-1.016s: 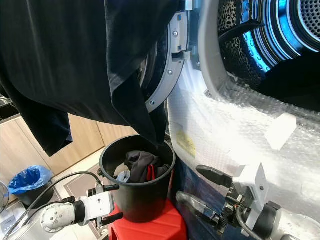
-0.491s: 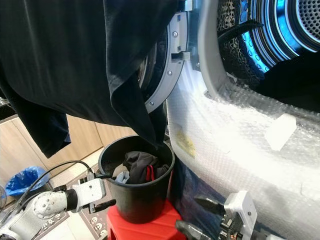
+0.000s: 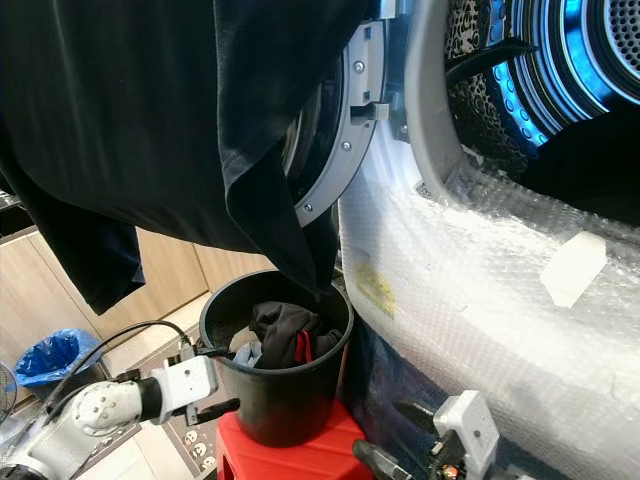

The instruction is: Clothes washing

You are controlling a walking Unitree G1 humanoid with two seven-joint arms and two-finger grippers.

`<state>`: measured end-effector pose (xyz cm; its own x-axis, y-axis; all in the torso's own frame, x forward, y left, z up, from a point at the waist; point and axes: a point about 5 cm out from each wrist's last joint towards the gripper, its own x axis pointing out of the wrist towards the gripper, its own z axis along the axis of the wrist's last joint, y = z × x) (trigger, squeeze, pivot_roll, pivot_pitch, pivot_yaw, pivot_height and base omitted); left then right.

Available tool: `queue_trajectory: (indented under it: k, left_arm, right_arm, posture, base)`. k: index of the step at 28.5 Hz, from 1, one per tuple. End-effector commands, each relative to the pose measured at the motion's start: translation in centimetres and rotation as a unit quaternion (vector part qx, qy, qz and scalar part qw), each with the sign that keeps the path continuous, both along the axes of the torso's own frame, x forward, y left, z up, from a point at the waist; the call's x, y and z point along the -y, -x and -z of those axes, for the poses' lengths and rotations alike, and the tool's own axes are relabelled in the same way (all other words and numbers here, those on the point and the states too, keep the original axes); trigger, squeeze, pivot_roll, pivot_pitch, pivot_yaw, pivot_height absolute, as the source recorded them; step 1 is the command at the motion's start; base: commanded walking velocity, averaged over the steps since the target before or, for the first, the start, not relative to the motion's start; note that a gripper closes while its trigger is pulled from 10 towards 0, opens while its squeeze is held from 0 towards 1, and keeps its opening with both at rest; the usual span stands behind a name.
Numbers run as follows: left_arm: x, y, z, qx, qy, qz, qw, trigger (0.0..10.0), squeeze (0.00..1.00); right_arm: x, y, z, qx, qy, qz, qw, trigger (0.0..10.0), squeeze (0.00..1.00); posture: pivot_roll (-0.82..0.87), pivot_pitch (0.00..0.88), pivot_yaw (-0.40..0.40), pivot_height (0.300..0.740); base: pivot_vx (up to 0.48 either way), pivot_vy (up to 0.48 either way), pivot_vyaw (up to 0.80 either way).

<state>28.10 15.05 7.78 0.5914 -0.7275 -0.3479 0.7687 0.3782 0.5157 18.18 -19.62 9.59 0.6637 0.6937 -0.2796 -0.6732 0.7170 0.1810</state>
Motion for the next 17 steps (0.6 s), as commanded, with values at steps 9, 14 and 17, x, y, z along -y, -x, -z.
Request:
queue_trajectory:
  k: [9, 14, 17]
  left_arm:
    - [3.9, 1.2, -1.0, 0.004, 0.093, 0.005, 0.996, 10.0, 0.0]
    - [4.6, 1.5, -1.2, -0.002, 0.123, -0.013, 0.992, 10.0, 0.0]
    - [5.1, 1.9, -1.6, -0.003, 0.15, -0.026, 0.988, 10.0, 0.0]
  right_arm:
    - [-1.6, -1.1, 0.5, 0.044, -0.031, 0.058, 0.997, 10.0, 0.0]
    - [-1.8, -1.4, 0.5, 0.048, -0.042, 0.082, 0.995, 10.0, 0.0]
    - [-1.5, -1.4, 1.1, 0.035, -0.039, 0.1, 0.994, 10.0, 0.0]
  posture:
    - [-0.17, 0.0, 0.084, 0.74]
    - [-0.17, 0.0, 0.087, 0.74]
    - [-0.16, 0.0, 0.087, 0.74]
  base:
    - [0.0, 0.0, 0.0]
    - [0.0, 0.0, 0.0]
    - [0.0, 0.0, 0.0]
